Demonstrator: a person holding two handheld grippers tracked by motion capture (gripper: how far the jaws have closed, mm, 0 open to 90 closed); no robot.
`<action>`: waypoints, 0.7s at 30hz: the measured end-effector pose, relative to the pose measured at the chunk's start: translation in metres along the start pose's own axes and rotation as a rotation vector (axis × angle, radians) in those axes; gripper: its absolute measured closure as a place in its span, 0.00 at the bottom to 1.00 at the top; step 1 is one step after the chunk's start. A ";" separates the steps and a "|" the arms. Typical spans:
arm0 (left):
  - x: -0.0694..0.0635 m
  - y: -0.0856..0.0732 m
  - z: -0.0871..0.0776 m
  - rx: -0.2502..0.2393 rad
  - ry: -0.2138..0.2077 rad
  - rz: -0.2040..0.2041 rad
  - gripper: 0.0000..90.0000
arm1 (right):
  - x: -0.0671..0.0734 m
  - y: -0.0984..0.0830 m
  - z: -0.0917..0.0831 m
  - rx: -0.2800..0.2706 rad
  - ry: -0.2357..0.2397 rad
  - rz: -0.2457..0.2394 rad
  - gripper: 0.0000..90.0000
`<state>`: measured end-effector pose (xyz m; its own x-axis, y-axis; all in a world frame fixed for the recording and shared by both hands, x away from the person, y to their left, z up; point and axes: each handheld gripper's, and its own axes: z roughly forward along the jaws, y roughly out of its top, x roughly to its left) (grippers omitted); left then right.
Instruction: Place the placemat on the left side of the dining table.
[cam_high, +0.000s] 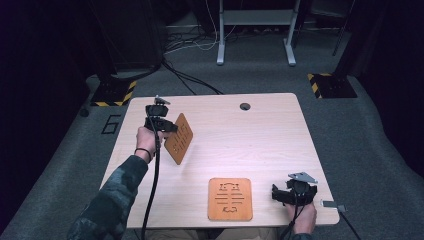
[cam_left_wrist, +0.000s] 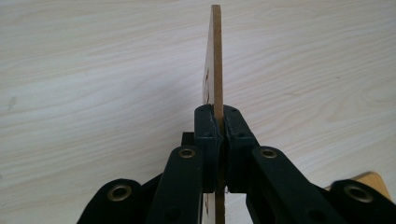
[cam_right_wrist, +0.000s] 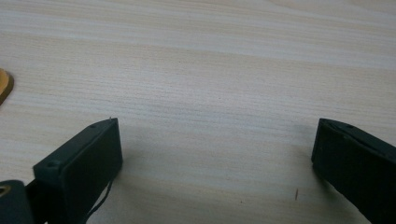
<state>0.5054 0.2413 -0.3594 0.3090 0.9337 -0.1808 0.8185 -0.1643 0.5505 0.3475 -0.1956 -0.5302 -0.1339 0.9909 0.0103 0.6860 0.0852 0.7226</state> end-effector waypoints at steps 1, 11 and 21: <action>0.000 0.000 0.000 0.000 0.000 0.000 0.96 | 0.000 0.000 0.000 0.000 0.000 0.000 0.01; 0.044 -0.008 -0.004 0.023 0.055 -0.099 0.96 | 0.000 0.000 0.000 -0.001 -0.002 0.001 0.01; 0.079 -0.015 -0.008 0.025 0.102 -0.175 0.96 | 0.000 0.000 0.000 -0.002 -0.005 0.001 0.01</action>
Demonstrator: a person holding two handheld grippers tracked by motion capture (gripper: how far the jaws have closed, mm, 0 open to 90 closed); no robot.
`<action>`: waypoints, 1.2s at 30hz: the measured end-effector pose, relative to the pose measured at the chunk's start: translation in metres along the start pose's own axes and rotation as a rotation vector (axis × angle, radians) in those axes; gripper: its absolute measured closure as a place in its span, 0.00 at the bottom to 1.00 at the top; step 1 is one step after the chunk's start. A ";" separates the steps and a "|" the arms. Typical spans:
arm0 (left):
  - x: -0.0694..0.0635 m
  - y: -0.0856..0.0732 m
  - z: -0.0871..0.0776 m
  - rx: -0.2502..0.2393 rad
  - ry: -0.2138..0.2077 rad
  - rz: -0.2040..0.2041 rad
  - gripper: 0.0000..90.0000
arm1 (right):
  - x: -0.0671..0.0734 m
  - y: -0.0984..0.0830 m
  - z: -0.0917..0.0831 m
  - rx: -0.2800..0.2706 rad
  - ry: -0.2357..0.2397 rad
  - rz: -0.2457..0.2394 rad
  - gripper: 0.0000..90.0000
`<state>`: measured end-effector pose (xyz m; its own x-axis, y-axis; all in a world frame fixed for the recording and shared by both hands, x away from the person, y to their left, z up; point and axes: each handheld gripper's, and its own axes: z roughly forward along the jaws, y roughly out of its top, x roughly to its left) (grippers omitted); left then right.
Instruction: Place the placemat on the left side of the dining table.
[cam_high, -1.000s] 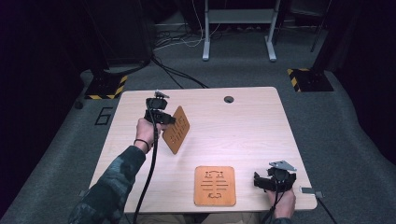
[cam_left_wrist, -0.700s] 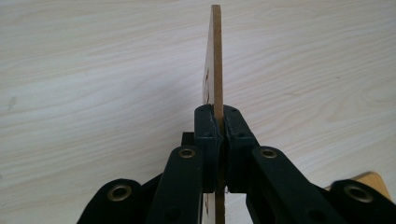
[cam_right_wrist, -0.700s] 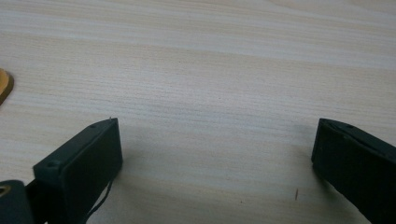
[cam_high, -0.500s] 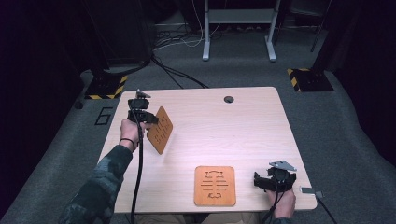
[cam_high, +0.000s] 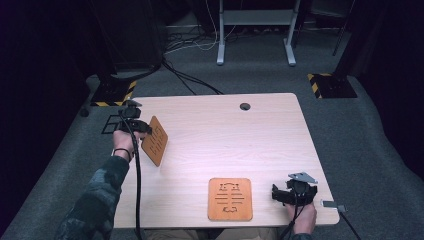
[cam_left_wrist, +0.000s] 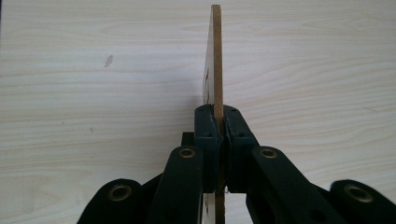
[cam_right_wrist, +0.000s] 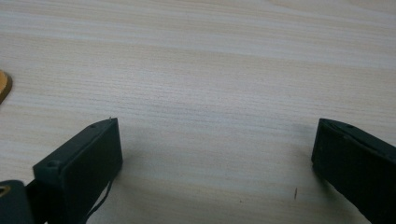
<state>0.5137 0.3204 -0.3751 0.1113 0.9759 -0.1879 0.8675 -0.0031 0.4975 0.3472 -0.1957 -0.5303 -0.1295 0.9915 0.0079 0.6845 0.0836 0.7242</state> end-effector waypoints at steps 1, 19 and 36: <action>0.003 0.000 0.000 -0.002 0.004 -0.008 0.96 | 0.000 0.000 0.000 0.000 0.000 0.000 0.01; 0.050 -0.004 0.001 -0.010 0.026 -0.126 0.96 | 0.000 0.000 0.000 0.002 -0.002 0.003 0.01; 0.063 -0.006 0.005 0.030 0.143 -0.056 0.86 | 0.000 0.000 0.000 0.001 -0.002 0.004 0.01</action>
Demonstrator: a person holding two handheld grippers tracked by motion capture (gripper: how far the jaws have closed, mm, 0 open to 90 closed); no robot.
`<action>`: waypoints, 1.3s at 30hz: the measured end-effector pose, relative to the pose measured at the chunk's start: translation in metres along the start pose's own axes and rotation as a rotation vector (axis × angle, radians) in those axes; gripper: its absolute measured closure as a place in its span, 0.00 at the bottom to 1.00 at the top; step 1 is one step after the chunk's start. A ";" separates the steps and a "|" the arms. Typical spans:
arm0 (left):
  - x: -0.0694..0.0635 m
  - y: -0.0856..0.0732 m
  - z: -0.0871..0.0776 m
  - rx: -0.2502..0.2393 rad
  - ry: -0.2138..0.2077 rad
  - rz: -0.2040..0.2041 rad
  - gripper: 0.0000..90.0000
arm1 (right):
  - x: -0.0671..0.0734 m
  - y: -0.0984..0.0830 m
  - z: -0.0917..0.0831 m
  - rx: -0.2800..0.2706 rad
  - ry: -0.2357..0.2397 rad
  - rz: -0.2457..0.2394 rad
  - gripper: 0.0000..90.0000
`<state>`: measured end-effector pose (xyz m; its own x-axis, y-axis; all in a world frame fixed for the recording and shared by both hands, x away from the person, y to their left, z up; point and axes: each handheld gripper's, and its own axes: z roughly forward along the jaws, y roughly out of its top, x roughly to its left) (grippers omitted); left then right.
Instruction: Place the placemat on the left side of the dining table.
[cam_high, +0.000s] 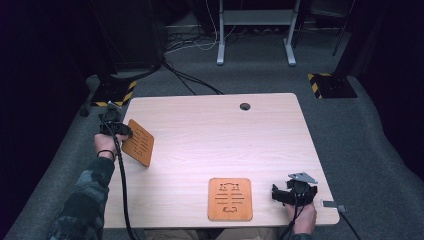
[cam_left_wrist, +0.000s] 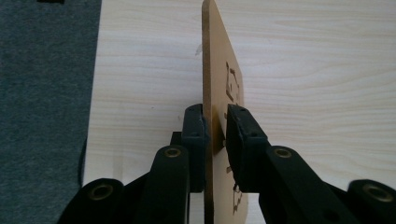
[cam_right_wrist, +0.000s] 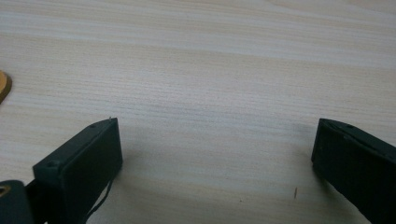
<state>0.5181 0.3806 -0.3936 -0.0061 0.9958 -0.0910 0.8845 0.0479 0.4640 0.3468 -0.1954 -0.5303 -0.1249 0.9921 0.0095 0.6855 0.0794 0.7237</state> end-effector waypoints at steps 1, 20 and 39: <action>0.000 0.000 0.001 -0.001 0.014 0.010 0.85 | 0.000 0.000 0.000 0.000 0.000 0.000 0.01; 0.017 -0.004 0.015 0.021 0.029 -0.016 0.75 | 0.000 0.000 0.000 0.000 0.000 0.000 0.01; 0.016 -0.007 0.025 0.030 0.000 -0.020 0.71 | 0.000 0.000 0.000 0.000 0.000 0.000 0.01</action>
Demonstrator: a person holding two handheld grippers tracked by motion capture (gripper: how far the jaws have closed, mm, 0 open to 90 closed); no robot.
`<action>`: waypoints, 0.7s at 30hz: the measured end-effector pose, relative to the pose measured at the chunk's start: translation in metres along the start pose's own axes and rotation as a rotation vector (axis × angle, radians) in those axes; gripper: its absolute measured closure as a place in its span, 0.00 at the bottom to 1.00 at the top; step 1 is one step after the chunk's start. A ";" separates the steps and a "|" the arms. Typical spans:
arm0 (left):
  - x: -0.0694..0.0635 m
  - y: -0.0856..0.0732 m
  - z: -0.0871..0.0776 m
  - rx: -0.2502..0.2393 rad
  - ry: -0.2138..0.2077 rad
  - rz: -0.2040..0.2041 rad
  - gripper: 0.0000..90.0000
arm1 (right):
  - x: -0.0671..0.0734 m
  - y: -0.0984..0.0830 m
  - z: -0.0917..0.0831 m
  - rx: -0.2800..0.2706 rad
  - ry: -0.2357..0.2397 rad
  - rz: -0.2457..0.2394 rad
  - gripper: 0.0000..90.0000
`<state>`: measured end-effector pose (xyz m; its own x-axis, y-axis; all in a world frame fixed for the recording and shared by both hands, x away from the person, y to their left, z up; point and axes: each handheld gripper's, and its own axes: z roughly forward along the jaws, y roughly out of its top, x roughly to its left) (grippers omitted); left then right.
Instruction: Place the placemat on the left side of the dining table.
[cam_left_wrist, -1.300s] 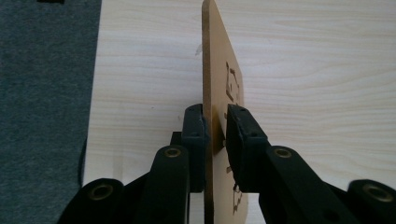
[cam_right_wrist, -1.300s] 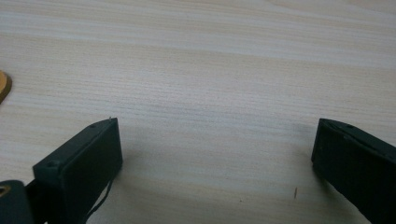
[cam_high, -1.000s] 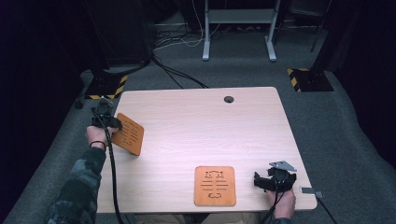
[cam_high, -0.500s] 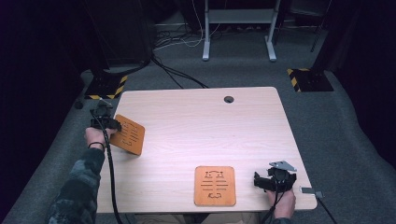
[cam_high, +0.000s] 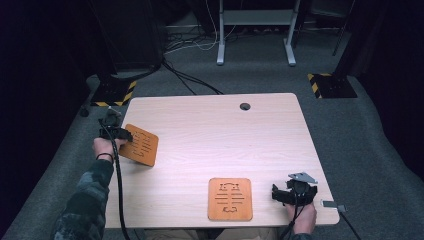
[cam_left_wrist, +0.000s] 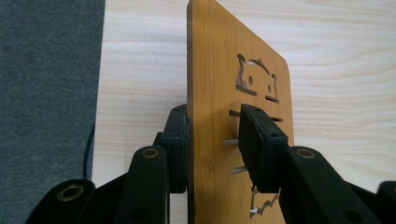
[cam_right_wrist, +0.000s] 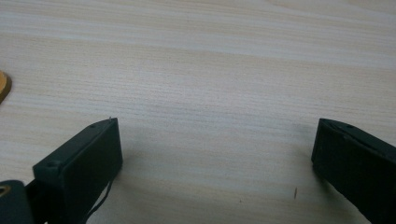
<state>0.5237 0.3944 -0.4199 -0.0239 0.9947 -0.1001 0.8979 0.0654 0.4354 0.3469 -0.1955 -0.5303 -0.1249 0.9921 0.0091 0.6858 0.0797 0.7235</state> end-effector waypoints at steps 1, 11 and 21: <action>0.002 -0.001 0.001 0.002 -0.008 0.010 0.71 | 0.000 0.000 0.000 0.000 0.000 0.000 0.01; 0.008 -0.005 0.007 0.012 -0.030 -0.004 0.69 | 0.000 0.000 0.000 -0.001 0.000 0.000 0.01; 0.010 -0.007 0.011 0.024 -0.033 -0.017 0.68 | 0.000 0.000 0.000 0.000 0.000 0.001 0.01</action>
<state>0.5223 0.4031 -0.4336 -0.0250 0.9902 -0.1374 0.9077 0.0801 0.4119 0.3469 -0.1954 -0.5303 -0.1245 0.9922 0.0097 0.6855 0.0790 0.7238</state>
